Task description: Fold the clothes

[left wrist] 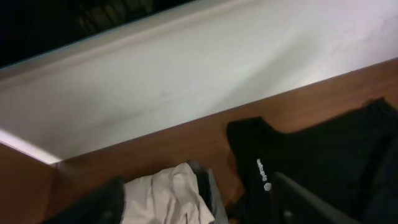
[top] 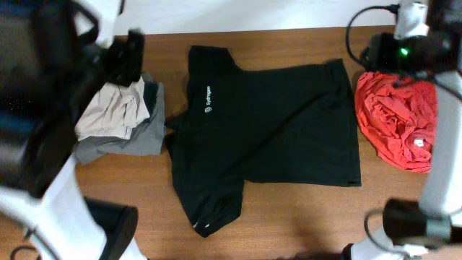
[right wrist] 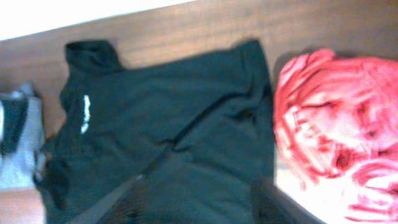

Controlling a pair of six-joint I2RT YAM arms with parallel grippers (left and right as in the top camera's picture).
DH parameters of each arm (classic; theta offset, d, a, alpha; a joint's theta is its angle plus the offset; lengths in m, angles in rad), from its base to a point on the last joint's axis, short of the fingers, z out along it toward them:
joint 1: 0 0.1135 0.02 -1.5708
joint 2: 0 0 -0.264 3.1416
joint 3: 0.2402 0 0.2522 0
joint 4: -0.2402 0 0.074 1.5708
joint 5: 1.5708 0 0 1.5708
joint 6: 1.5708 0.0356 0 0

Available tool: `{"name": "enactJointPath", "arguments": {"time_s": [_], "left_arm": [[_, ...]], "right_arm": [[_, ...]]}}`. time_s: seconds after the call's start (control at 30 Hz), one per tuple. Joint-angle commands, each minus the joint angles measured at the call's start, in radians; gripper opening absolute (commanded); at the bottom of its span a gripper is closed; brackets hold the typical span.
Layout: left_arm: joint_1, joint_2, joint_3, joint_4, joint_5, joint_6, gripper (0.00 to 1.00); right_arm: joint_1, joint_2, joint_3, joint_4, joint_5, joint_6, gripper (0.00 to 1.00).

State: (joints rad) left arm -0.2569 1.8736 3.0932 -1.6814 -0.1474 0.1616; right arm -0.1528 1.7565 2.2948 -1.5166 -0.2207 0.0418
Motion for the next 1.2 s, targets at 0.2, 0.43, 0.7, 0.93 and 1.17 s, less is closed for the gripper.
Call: {"name": "enactJointPath", "arguments": {"time_s": [0.2,0.43,0.7,0.93,1.17], "left_arm": [[0.018,0.017,-0.251,-0.006,0.001,-0.037,0.78],[0.027,0.024,-0.734,0.054,0.027,-0.063,0.61],[0.051,0.024,-1.136,0.151,0.078,-0.177,0.48],[0.093,0.002,-1.326,0.17,0.242,-0.177,0.44],[0.087,-0.166,-1.722,0.366,0.393,-0.178,0.43]], "right_arm": [[0.002,-0.127,0.005,-0.183,0.013,0.053,0.7],[0.008,-0.14,-0.232,-0.178,0.011,0.099,0.7],[0.009,-0.14,-0.602,-0.097,-0.015,0.098,0.68],[0.009,-0.154,-0.803,-0.05,-0.039,0.095,0.69],[0.008,-0.208,-1.021,0.089,-0.038,0.12,0.73]]}}
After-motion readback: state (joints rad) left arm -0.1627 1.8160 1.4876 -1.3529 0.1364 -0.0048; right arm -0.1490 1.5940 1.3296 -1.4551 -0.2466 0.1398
